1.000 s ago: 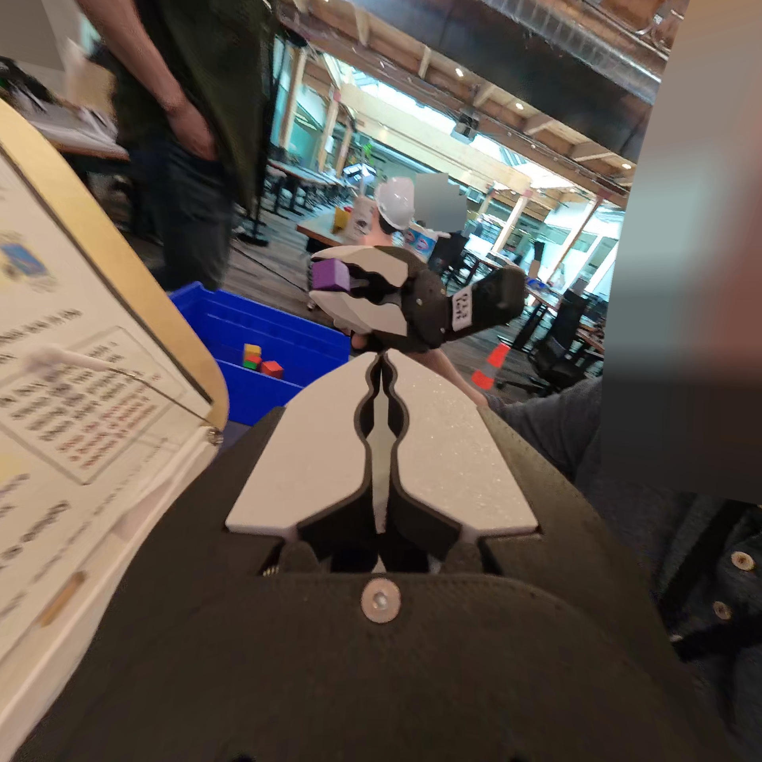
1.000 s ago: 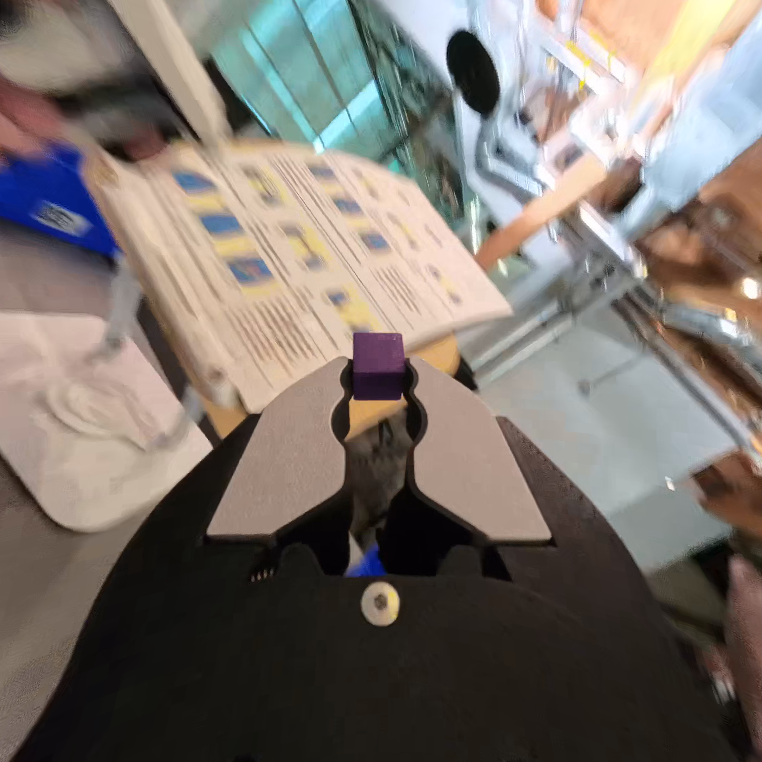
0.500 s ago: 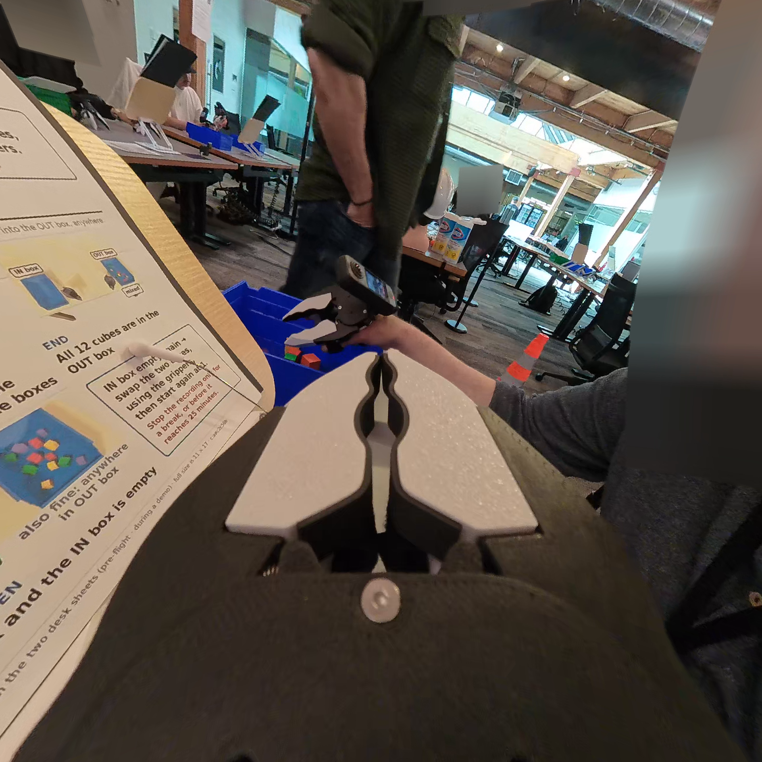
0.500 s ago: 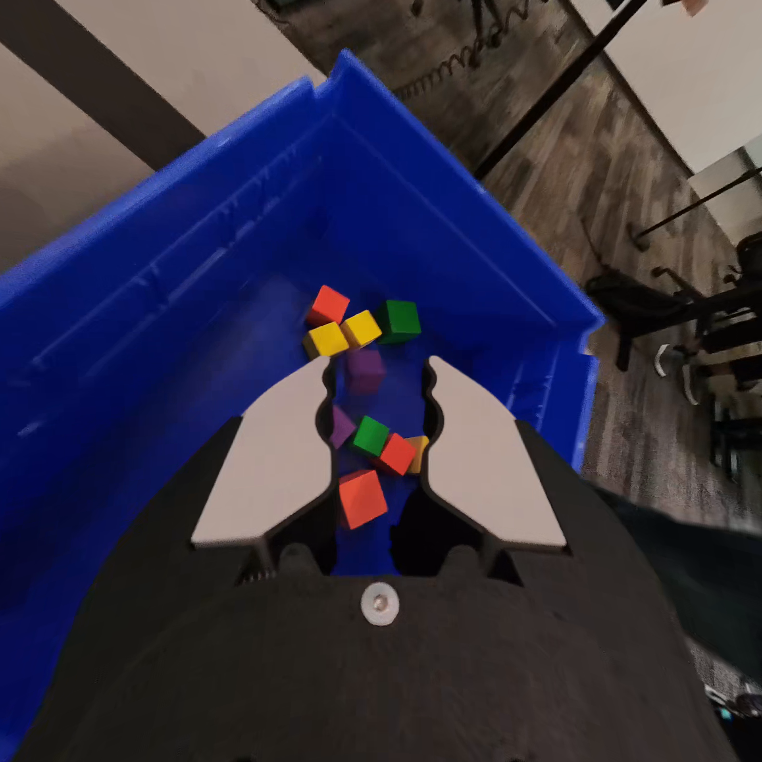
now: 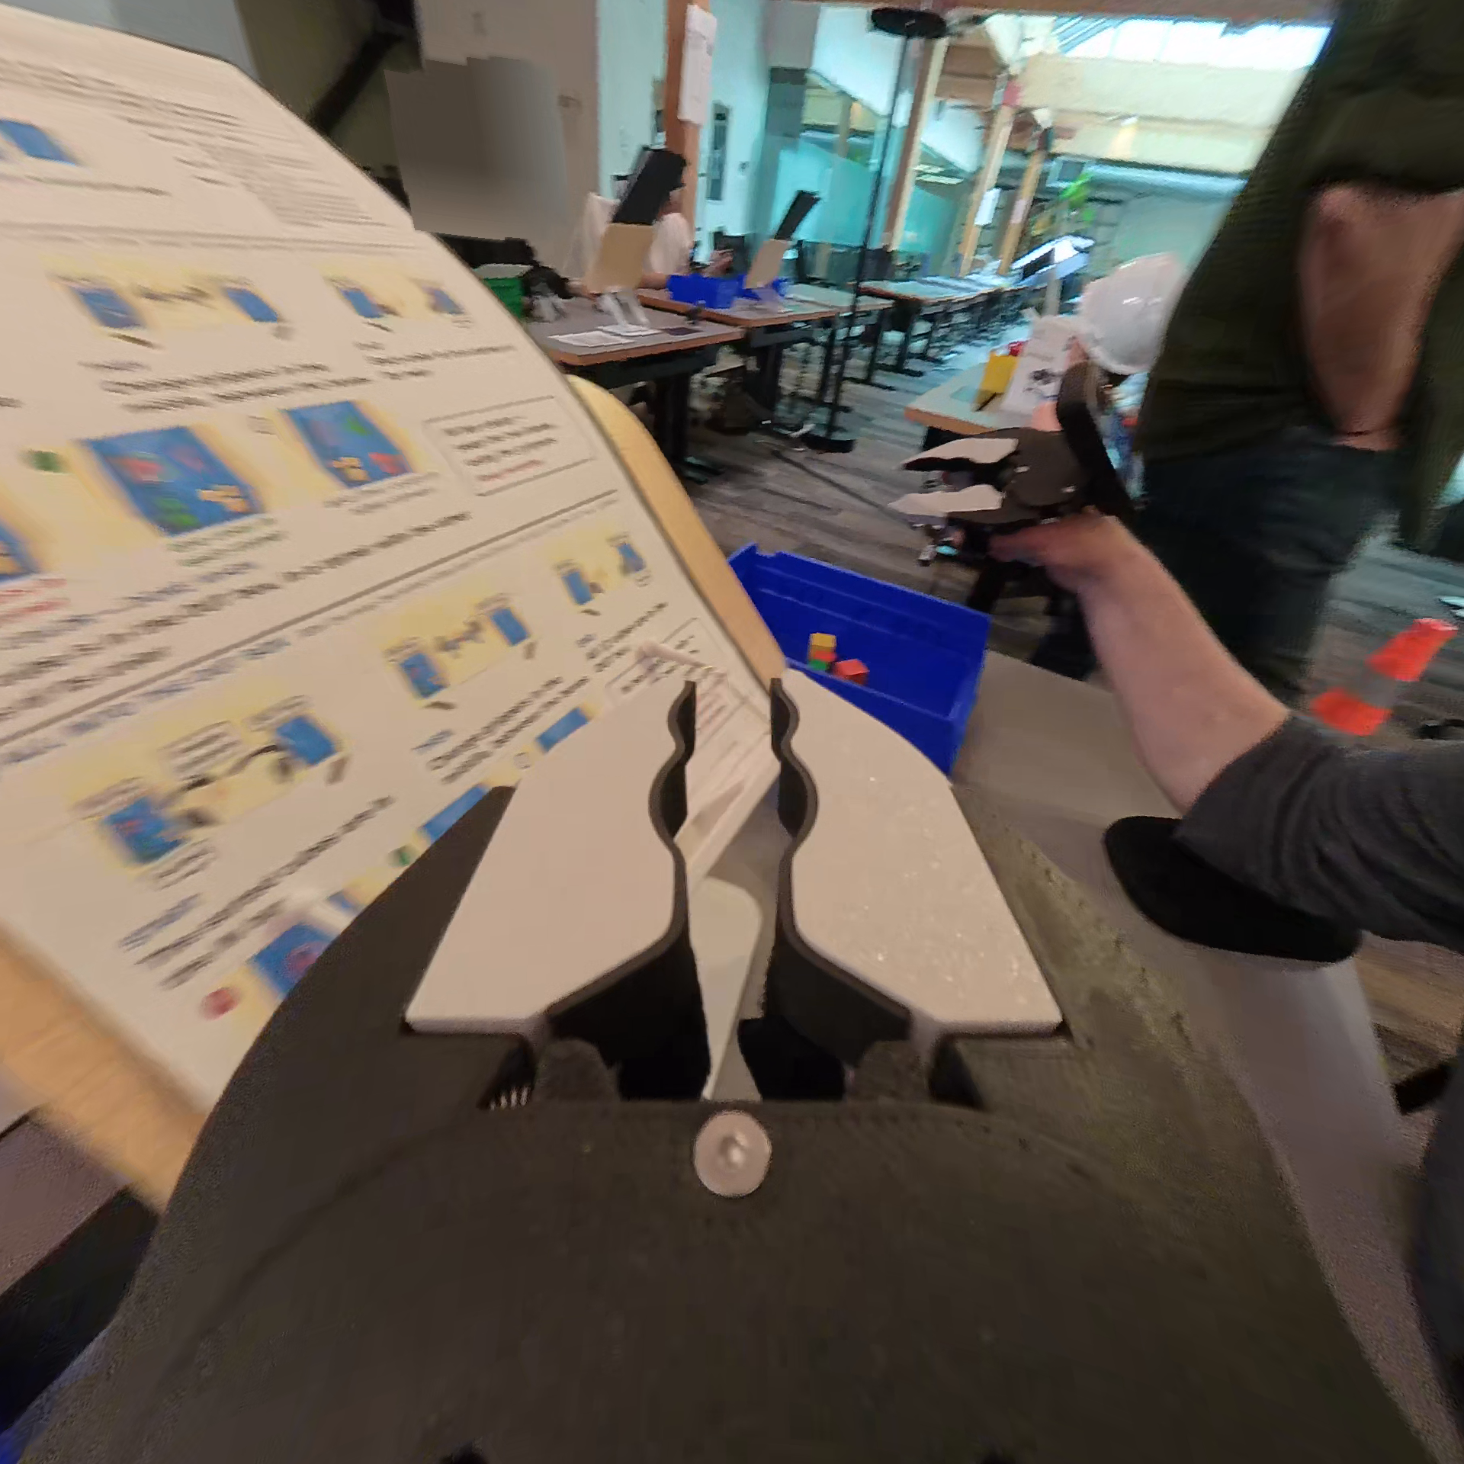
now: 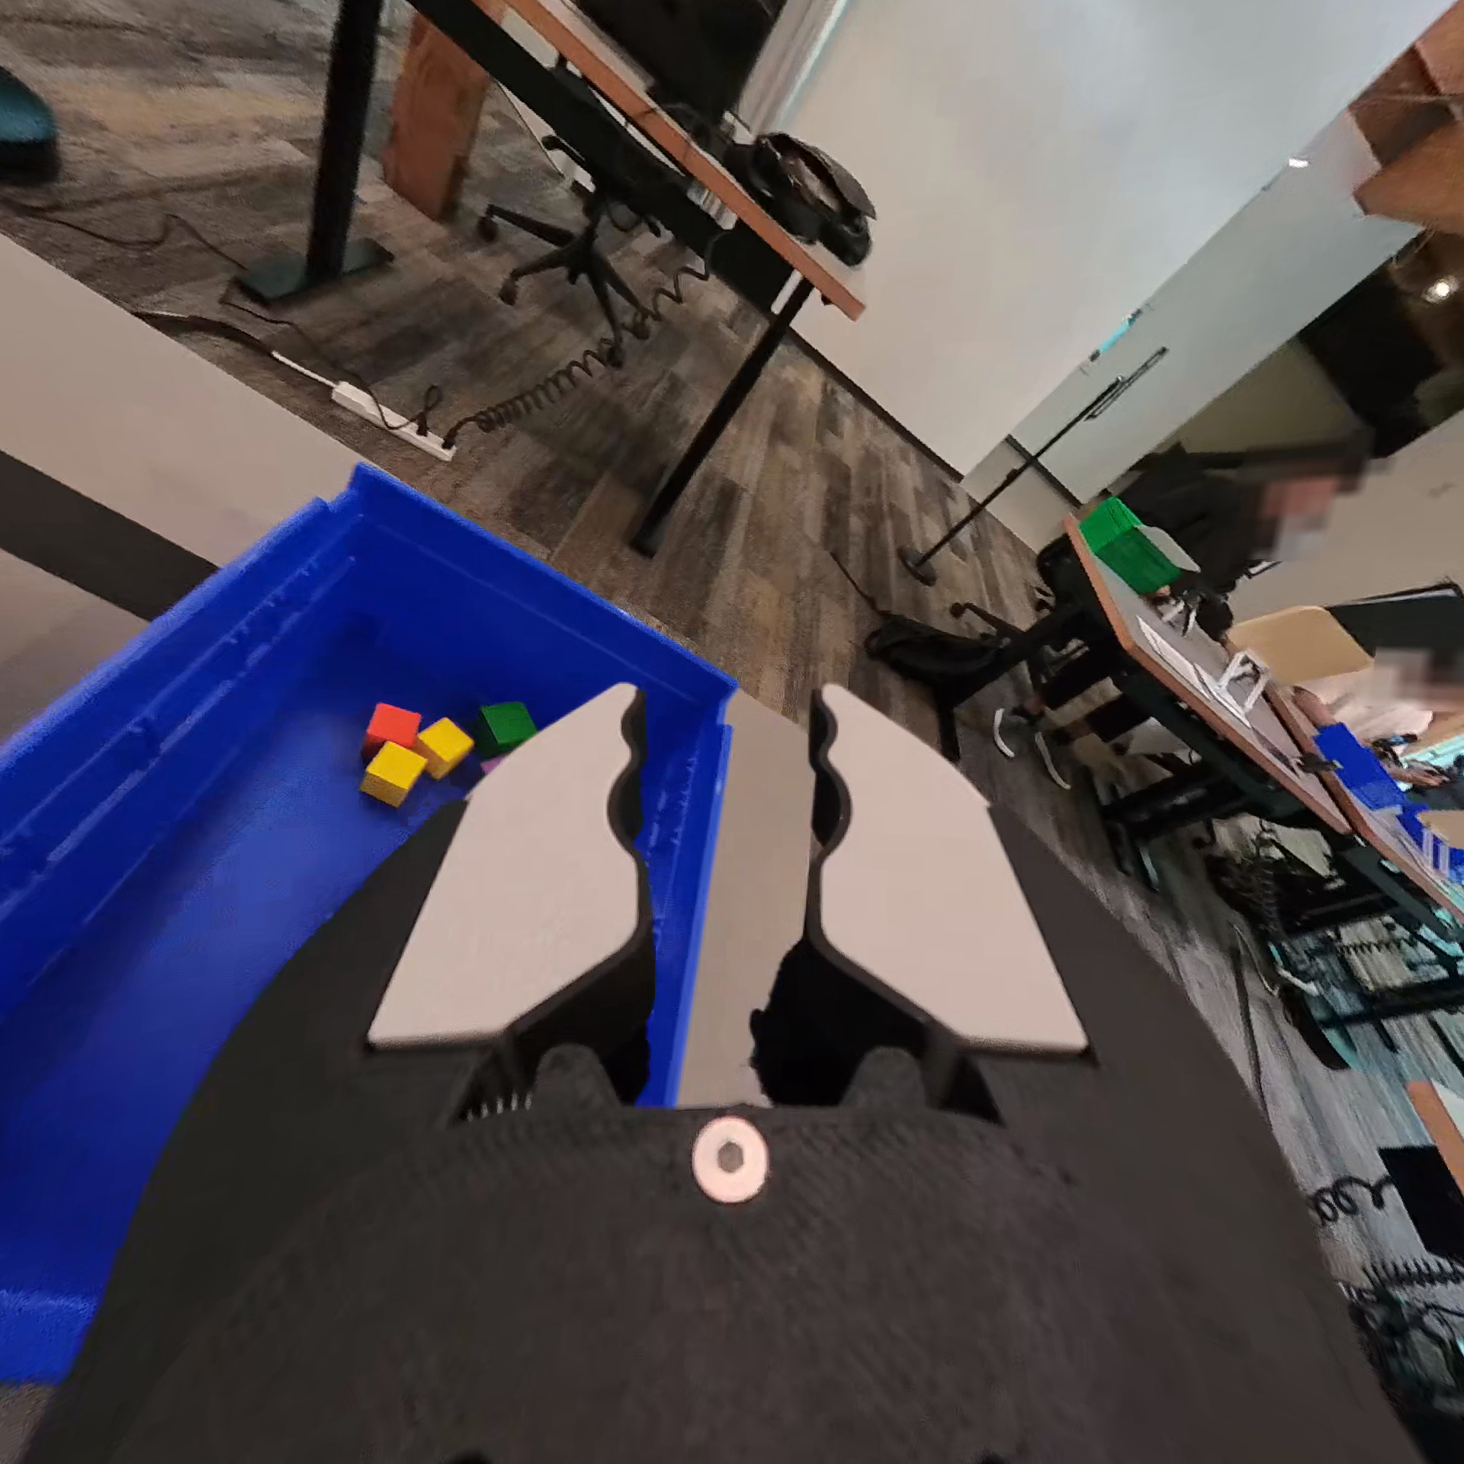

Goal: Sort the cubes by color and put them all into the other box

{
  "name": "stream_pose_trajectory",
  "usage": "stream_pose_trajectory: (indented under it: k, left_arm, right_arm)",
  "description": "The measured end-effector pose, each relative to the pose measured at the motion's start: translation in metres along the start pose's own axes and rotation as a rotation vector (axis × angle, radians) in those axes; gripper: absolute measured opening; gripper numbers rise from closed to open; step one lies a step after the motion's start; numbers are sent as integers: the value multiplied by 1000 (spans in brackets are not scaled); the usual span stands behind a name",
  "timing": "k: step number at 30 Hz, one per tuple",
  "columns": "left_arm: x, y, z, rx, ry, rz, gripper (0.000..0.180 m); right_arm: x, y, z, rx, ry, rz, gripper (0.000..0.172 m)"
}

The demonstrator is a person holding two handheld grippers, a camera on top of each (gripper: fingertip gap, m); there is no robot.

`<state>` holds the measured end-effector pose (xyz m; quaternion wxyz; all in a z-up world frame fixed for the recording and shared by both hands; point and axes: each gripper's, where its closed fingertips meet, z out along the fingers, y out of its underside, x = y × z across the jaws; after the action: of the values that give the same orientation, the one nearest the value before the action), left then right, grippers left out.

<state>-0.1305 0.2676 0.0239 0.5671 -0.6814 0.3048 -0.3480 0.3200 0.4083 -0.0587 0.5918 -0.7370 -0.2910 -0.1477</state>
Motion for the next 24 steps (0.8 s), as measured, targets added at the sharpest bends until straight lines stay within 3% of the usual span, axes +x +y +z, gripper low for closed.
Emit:
stream_pose_trajectory:
  k: [5, 9, 15, 20, 24]
  left_arm:
    - [-50, -27, -72, 63, -213, 10, 24]
    - [-102, -25, -137, 109, -374, -68, 29]
    - [-165, 44, -228, -31, -597, -240, 42]
    - [-198, 108, -299, -122, -807, -296, 52]
    - [-215, 153, -327, -156, -856, -375, 55]
  right_arm:
    - [12, 17, 1, -53, 26, 19, 57]
    - [10, 9, -1, -44, 37, -6, 58]
    - [-6, 6, 0, -101, -11, -36, 62]
    - [-10, 38, -9, -232, -70, -35, 67]
    - [-5, 74, -20, -296, -66, 33, 65]
